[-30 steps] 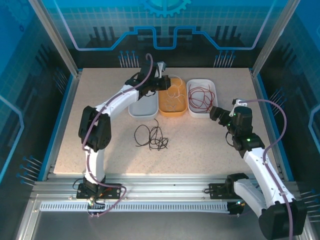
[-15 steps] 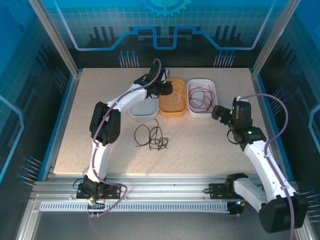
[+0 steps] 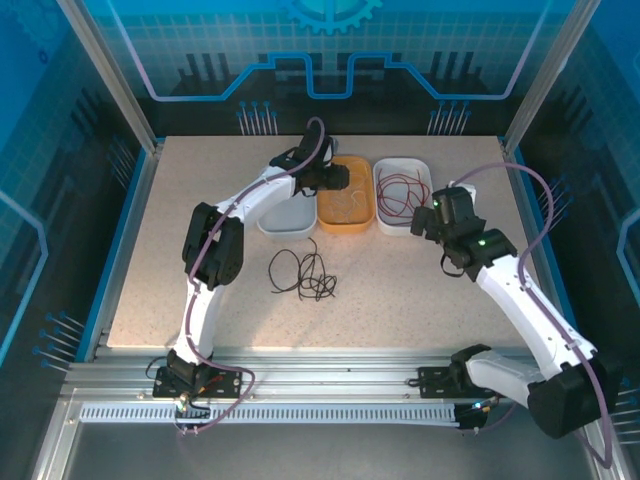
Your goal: Untangle the cables
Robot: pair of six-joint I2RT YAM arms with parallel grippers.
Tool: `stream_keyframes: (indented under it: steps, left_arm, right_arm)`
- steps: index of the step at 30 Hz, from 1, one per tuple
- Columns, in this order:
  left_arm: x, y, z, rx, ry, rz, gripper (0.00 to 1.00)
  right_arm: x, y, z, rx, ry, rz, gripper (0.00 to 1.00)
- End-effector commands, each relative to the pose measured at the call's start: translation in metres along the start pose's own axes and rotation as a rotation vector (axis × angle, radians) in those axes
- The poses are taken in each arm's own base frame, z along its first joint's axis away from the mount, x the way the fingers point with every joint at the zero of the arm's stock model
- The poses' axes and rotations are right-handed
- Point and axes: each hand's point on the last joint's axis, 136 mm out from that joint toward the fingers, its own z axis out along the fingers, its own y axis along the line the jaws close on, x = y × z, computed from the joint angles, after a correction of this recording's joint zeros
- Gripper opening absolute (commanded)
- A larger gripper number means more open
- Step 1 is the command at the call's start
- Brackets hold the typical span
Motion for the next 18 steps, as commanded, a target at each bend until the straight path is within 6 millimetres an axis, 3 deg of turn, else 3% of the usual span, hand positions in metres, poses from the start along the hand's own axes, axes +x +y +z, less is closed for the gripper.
stream_keyframes:
  steps: [1, 5, 8, 18]
  left_arm:
    - [-0.007, -0.010, -0.027, 0.027, -0.032, -0.016, 0.57]
    - [-0.010, -0.018, -0.059, 0.061, -0.073, -0.028, 0.76]
    - [-0.008, -0.020, -0.085, 0.074, -0.105, -0.036, 0.99]
    - [0.032, 0.008, -0.149, 0.022, -0.192, -0.073, 0.99]
  right_arm:
    - [0.001, -0.002, -0.004, 0.072, 0.003, -0.042, 1.00]
    - [0.003, 0.016, -0.002, 0.038, 0.018, -0.069, 1.00]
    - [0.006, 0.032, -0.001, -0.012, 0.034, -0.086, 1.00]
    - [0.023, 0.075, -0.006, -0.123, 0.057, -0.144, 1.00]
